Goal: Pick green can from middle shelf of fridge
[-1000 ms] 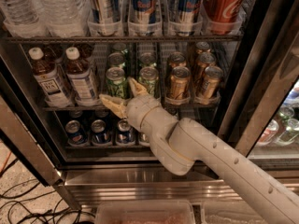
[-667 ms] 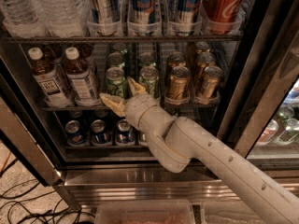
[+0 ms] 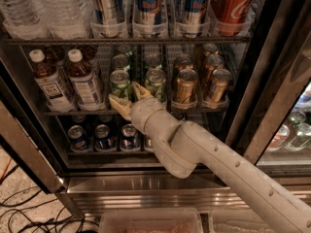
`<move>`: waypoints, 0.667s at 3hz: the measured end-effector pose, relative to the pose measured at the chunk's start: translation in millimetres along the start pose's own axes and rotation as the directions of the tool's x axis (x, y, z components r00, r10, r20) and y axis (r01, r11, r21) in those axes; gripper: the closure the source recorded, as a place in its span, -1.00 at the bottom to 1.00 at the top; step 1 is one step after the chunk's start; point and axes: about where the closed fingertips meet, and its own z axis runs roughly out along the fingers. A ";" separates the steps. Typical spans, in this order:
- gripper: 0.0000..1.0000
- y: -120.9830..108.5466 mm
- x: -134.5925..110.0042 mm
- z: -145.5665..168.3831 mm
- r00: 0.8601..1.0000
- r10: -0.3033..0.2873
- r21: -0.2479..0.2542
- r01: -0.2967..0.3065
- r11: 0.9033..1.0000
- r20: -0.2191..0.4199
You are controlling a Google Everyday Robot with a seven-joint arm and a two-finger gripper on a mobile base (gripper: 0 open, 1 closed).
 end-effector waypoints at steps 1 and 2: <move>0.88 0.0 0.0 0.0 1.000 0.000 0.000 0.000 1.000 0.000; 1.00 1.3 -12.8 -6.5 1.000 -0.001 -0.015 0.002 1.000 0.030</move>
Offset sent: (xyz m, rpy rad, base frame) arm -0.0178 -0.0061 0.0298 0.0368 -0.0580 0.0433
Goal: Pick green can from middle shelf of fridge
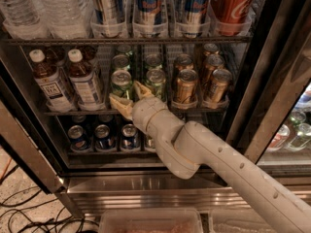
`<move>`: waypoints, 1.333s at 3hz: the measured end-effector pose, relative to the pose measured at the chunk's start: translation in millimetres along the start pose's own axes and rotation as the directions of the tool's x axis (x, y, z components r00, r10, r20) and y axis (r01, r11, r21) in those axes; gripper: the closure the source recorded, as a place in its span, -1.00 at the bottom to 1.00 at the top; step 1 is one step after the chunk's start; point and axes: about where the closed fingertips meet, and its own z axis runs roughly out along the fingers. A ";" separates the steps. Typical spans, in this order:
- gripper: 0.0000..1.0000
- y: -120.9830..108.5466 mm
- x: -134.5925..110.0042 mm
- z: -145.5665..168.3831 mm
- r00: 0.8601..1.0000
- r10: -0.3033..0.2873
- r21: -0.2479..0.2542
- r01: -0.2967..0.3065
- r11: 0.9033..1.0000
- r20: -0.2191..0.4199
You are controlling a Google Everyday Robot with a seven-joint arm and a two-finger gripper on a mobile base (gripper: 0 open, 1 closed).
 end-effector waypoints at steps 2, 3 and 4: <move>1.00 8.5 -66.3 -26.1 0.984 -0.071 -0.034 0.078 0.996 0.163; 1.00 7.5 -80.5 -40.7 0.976 -0.107 -0.076 0.123 0.990 0.187; 1.00 12.3 -64.1 -62.1 0.984 -0.114 -0.157 0.134 0.978 0.133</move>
Offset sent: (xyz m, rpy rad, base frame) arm -0.0557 -0.0071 0.0988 0.0452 -0.2744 0.0895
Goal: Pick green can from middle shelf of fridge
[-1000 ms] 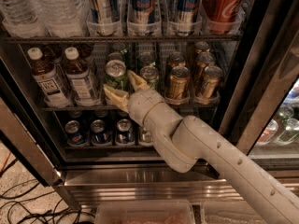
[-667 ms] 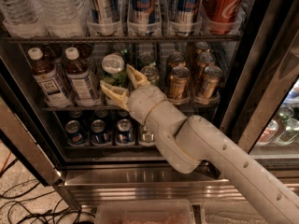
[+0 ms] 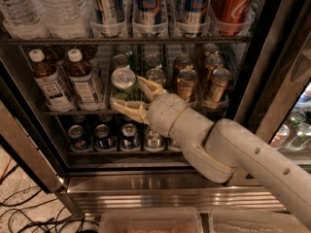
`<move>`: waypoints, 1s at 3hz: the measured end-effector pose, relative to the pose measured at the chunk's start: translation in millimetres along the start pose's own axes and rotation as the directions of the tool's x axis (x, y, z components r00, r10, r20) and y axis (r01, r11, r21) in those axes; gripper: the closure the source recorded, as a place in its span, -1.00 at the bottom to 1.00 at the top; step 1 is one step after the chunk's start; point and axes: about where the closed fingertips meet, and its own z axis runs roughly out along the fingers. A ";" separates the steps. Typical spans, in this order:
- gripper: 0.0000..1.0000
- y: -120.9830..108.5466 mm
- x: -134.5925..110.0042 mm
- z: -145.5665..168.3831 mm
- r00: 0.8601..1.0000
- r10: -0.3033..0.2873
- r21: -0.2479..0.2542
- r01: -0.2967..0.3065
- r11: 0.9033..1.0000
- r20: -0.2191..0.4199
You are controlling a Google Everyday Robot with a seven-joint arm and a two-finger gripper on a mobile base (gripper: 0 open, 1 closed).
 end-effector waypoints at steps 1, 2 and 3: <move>1.00 10.2 8.5 -15.5 0.998 0.012 -0.092 -0.017 0.996 -0.061; 1.00 25.5 5.3 -22.0 0.993 -0.008 -0.218 -0.019 0.976 -0.119; 1.00 23.2 10.5 -38.4 0.983 -0.025 -0.327 -0.038 0.944 -0.184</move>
Offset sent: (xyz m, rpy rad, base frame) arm -0.0816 -0.0237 -0.0467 -0.2446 0.1967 0.4588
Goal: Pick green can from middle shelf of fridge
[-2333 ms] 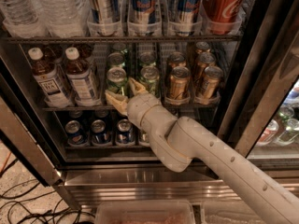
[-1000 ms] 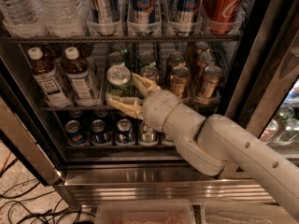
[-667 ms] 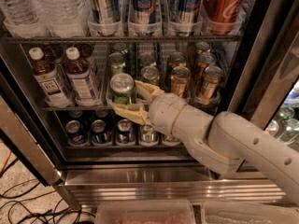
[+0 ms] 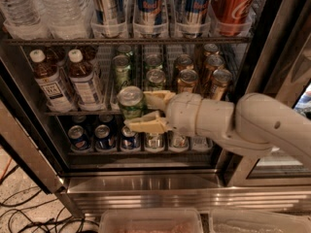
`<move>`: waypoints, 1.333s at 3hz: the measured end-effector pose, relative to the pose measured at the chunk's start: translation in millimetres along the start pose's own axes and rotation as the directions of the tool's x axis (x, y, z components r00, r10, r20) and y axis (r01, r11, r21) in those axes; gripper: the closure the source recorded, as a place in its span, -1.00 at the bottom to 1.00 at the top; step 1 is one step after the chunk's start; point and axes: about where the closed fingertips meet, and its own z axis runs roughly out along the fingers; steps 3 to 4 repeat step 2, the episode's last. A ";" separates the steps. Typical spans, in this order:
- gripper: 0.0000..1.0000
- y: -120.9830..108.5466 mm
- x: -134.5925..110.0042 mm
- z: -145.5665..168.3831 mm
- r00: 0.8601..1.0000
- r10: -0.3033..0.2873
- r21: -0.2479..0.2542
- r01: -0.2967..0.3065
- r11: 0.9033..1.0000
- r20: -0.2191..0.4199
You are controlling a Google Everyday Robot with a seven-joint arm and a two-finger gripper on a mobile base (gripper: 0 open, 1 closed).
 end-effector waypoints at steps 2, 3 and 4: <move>1.00 24.9 4.3 -36.0 0.999 0.042 -0.173 -0.047 0.984 -0.030; 1.00 24.9 4.3 -36.0 0.999 0.042 -0.173 -0.047 0.984 -0.030; 1.00 24.9 4.3 -36.0 0.999 0.042 -0.173 -0.047 0.984 -0.030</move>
Offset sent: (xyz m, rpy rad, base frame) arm -0.0135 -0.0264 -0.0046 -0.0366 0.0634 0.0592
